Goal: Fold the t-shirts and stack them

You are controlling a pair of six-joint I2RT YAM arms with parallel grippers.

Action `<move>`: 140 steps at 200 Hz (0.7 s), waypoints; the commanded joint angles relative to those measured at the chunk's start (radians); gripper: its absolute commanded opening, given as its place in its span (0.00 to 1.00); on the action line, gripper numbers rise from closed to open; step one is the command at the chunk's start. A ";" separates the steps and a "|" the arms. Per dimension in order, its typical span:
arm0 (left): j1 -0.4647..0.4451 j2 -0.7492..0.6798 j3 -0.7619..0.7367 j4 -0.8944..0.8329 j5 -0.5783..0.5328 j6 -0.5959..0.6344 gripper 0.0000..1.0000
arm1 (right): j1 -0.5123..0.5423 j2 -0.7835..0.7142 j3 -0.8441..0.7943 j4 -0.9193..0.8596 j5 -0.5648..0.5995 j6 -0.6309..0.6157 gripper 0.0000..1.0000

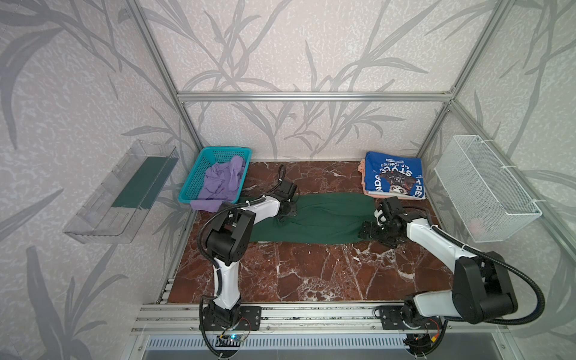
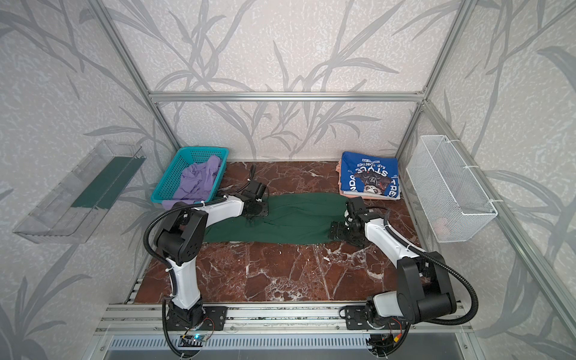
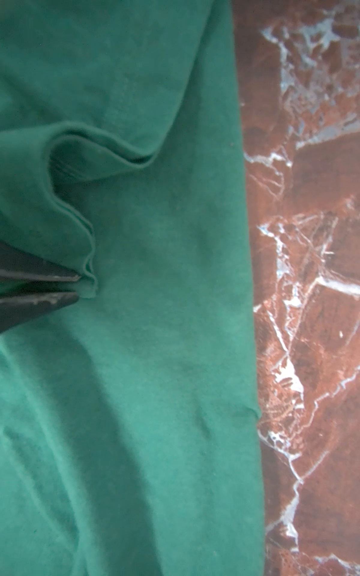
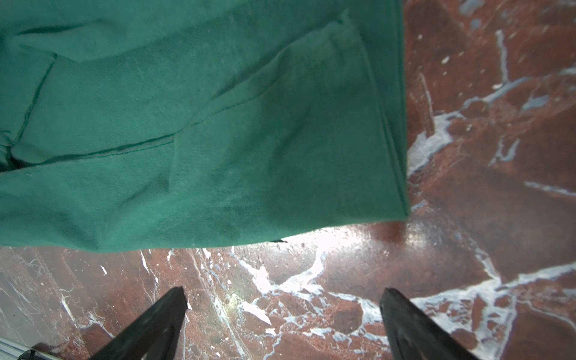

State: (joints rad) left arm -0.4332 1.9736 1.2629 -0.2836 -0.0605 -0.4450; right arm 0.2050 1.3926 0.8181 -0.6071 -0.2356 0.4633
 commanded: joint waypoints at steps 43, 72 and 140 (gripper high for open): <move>-0.036 0.002 0.070 -0.031 0.016 0.028 0.00 | 0.001 0.003 0.024 -0.016 0.000 -0.003 0.98; -0.065 -0.028 0.081 -0.045 -0.012 0.042 0.02 | 0.001 0.000 0.021 -0.015 0.004 -0.003 0.98; -0.107 -0.059 0.061 -0.002 -0.044 0.123 0.33 | 0.002 -0.014 0.039 -0.045 0.058 -0.023 0.98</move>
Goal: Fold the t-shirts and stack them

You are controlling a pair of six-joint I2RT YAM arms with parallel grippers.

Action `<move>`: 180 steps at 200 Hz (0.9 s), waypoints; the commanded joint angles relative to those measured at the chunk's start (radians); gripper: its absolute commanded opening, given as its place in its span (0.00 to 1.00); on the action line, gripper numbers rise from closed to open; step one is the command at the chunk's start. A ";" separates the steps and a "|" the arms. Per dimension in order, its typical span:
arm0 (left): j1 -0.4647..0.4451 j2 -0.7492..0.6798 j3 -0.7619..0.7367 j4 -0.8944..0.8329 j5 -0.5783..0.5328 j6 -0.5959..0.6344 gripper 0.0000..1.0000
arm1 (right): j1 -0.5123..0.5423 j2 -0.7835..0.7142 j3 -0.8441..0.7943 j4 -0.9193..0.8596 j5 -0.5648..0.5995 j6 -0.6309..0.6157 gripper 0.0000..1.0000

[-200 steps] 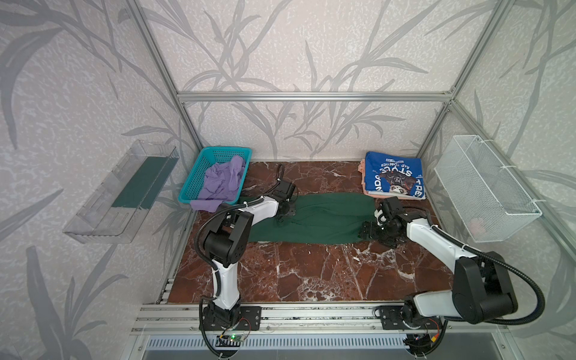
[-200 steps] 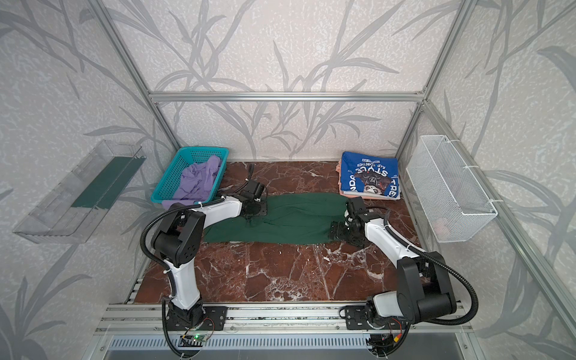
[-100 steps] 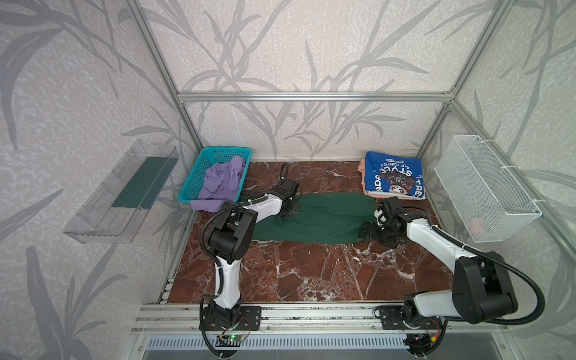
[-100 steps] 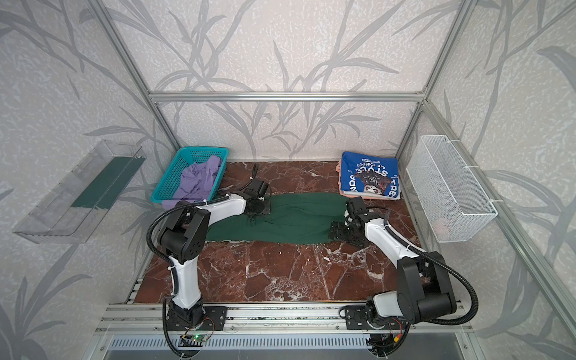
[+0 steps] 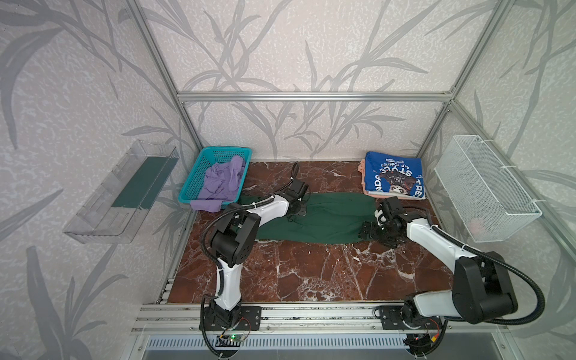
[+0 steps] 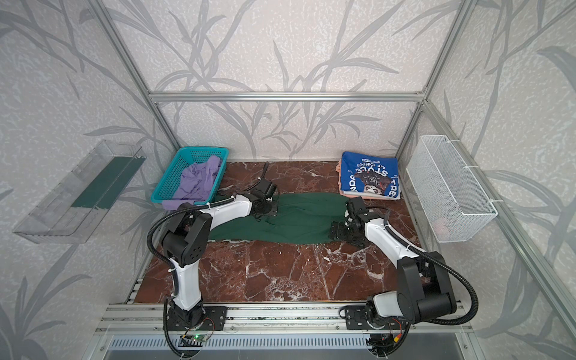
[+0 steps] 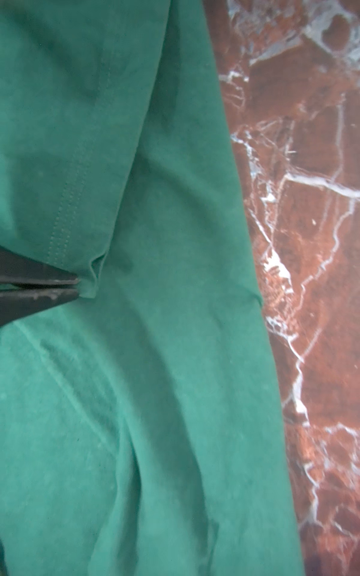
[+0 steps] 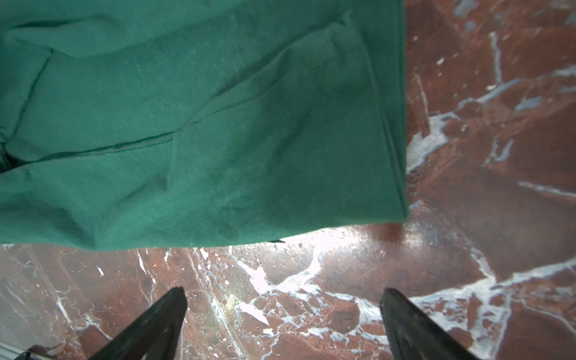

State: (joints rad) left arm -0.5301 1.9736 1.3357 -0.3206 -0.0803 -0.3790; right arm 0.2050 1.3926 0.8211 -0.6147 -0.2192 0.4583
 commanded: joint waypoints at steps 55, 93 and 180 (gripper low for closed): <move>-0.001 -0.231 -0.162 0.046 -0.356 0.014 0.99 | 0.028 0.000 0.121 -0.054 0.104 -0.031 0.99; 0.065 -0.340 -0.283 0.007 -0.423 -0.055 0.99 | 0.111 0.092 0.225 -0.031 0.151 -0.063 0.99; 0.097 -0.262 -0.388 0.079 -0.342 -0.155 0.99 | 0.137 0.477 0.449 -0.077 0.270 -0.132 0.99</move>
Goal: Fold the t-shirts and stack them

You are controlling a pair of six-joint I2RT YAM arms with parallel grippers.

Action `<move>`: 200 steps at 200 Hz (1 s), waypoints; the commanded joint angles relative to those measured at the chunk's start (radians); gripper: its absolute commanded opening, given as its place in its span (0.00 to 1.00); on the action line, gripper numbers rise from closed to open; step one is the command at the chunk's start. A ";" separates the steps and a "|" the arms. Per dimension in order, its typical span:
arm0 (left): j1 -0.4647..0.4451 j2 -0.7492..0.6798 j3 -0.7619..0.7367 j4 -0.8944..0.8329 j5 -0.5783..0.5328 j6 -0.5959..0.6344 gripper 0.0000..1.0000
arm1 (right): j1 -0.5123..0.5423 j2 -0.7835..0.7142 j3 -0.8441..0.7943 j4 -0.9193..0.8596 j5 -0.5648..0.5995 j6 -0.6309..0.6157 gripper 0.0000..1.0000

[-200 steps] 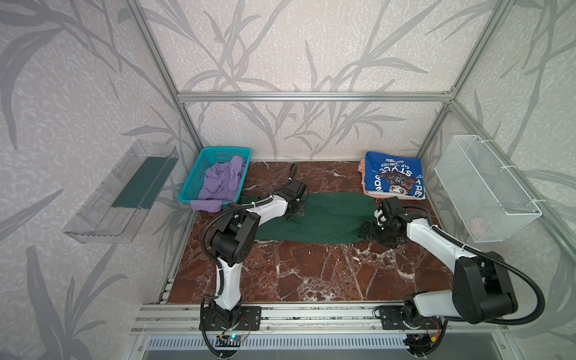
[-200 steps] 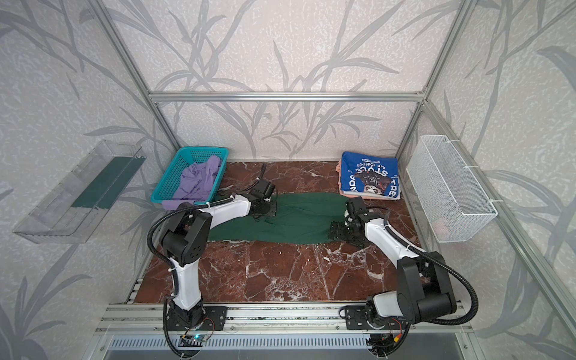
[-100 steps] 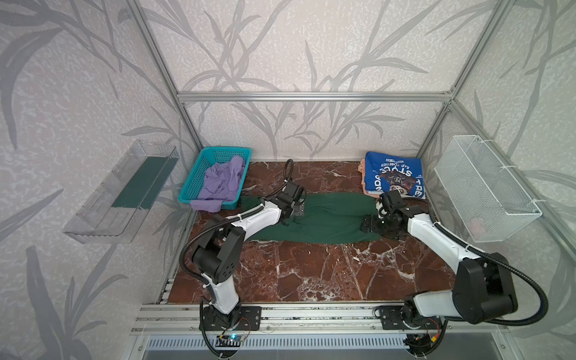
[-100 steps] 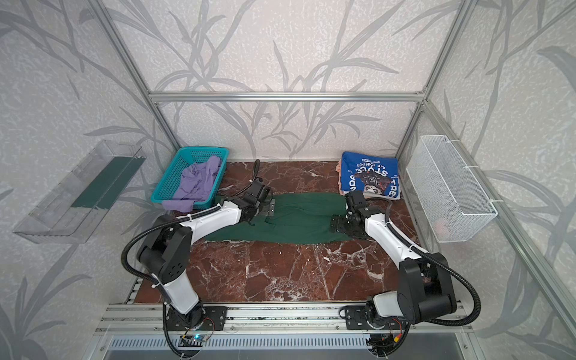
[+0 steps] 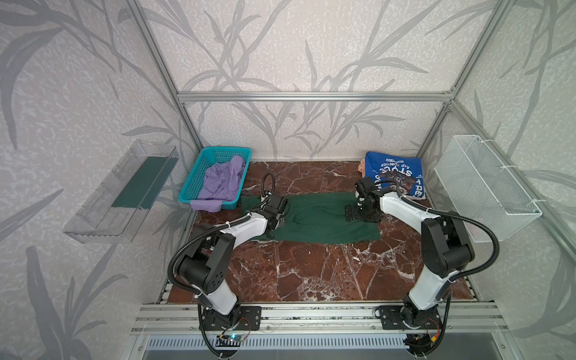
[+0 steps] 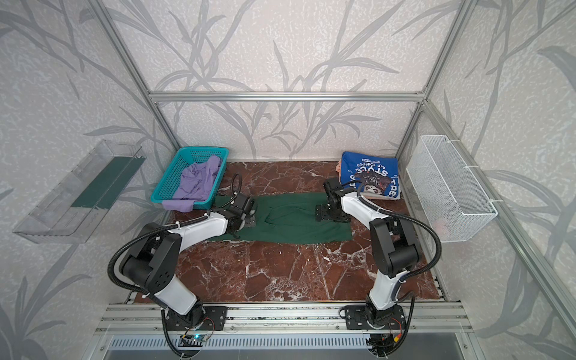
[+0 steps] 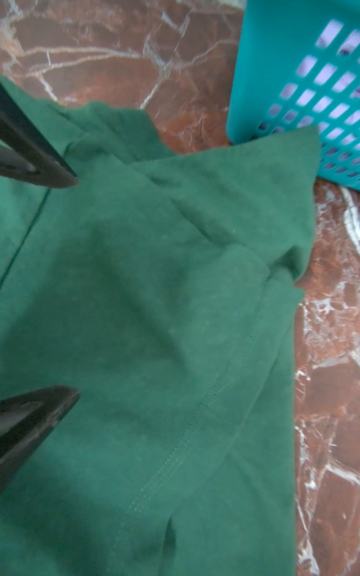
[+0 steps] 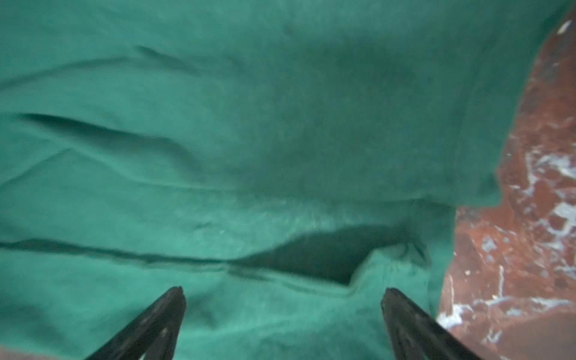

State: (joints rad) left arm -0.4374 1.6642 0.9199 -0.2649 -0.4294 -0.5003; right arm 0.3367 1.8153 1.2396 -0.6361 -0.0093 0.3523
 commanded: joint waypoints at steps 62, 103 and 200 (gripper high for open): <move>0.039 0.239 0.210 0.041 0.054 0.004 0.99 | 0.004 0.025 -0.109 -0.050 0.050 -0.005 1.00; 0.067 0.362 0.355 0.023 0.105 0.022 0.99 | 0.004 -0.093 -0.234 -0.067 0.049 0.043 1.00; 0.101 0.654 0.818 -0.217 0.341 0.095 0.97 | 0.048 -0.391 -0.538 -0.047 -0.078 0.193 1.00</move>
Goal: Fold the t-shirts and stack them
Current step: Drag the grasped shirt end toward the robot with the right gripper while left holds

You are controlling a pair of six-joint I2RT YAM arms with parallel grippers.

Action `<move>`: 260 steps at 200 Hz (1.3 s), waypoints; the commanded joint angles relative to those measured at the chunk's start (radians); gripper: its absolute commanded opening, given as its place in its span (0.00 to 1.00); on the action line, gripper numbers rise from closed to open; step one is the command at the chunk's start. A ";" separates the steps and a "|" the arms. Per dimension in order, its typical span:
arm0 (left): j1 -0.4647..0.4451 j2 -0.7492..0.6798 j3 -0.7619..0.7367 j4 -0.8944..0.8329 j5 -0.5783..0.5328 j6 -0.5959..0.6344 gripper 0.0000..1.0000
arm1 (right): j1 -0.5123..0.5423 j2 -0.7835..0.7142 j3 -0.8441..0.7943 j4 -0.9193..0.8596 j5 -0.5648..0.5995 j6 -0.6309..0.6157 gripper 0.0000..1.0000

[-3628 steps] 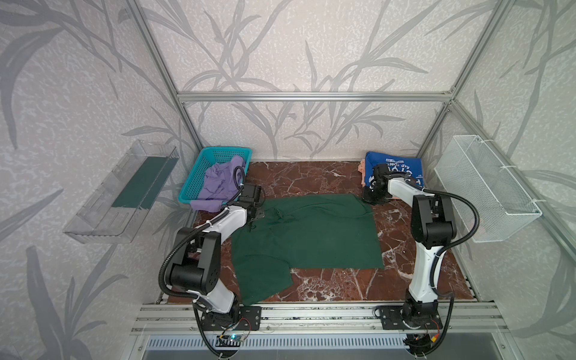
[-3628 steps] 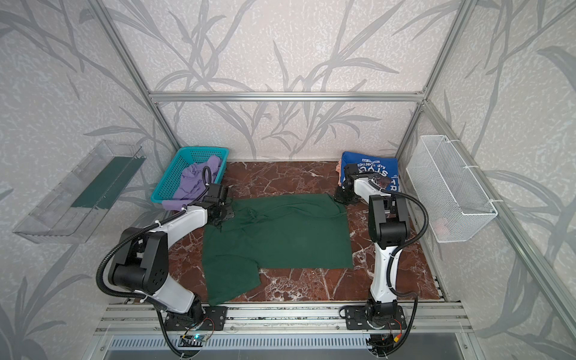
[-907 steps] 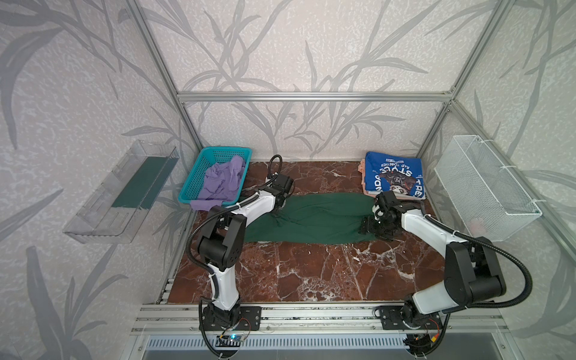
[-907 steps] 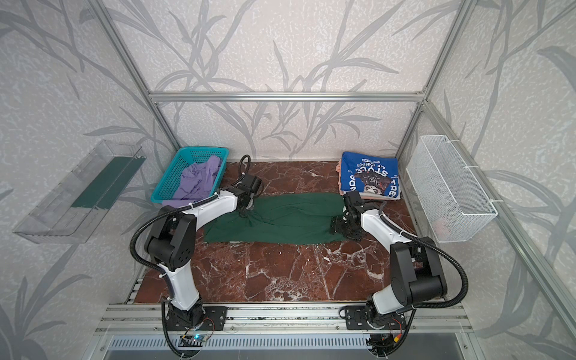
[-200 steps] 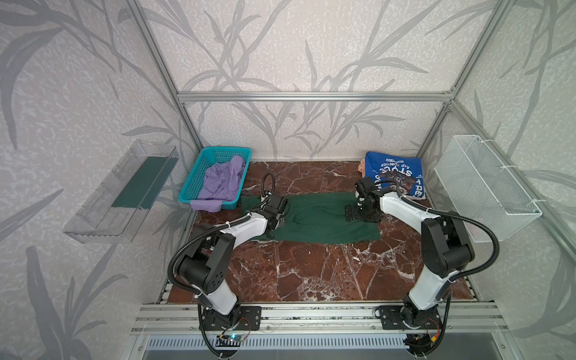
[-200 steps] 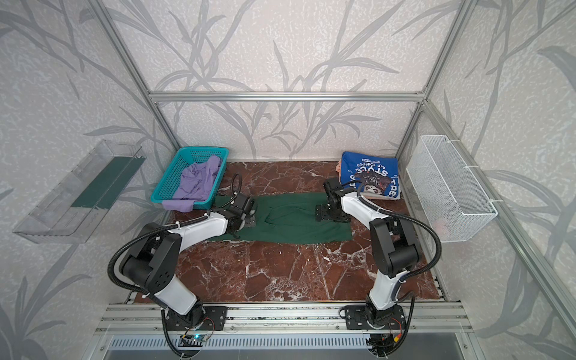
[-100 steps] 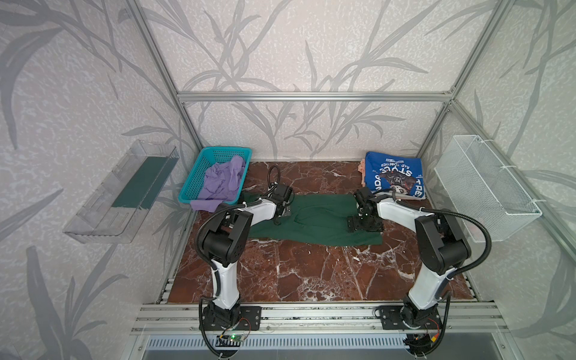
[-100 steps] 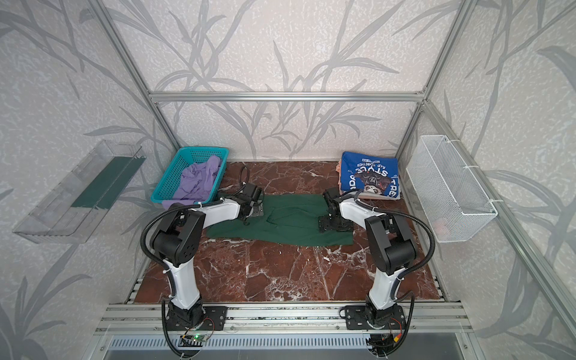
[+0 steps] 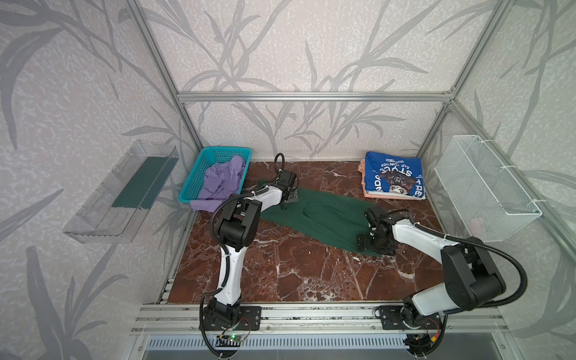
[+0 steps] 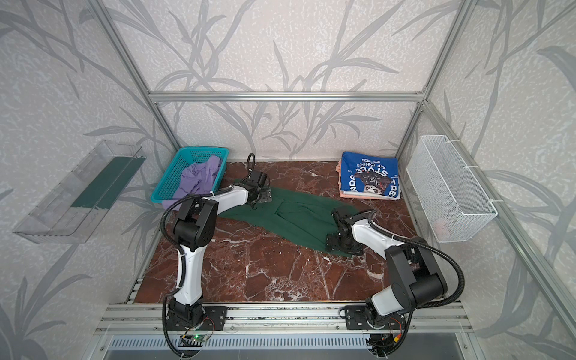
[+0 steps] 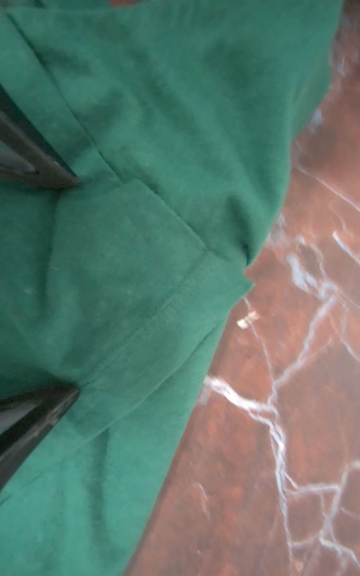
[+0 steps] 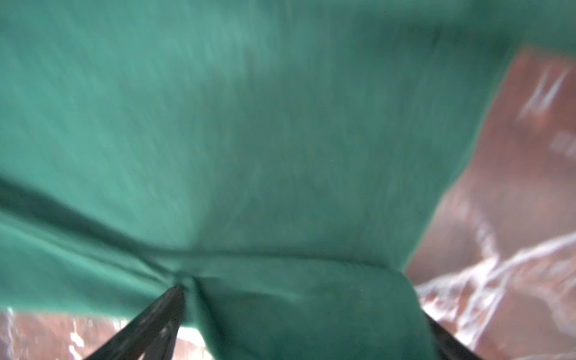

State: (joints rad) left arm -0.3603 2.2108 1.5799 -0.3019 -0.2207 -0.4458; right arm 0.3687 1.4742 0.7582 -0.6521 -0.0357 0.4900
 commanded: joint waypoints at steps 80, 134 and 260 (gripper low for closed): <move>0.029 0.115 0.285 -0.167 0.087 0.215 0.97 | 0.015 -0.173 -0.033 -0.107 -0.038 0.052 0.99; 0.027 -0.107 0.039 -0.052 0.047 0.149 0.97 | 0.013 -0.145 0.038 -0.120 0.027 0.006 1.00; 0.032 -0.119 -0.048 0.032 0.056 0.145 0.97 | -0.005 0.064 0.137 -0.092 0.105 -0.090 0.46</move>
State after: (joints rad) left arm -0.3359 2.0407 1.4540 -0.2134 -0.1234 -0.3153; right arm 0.3676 1.5208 0.8745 -0.7368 0.0525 0.4175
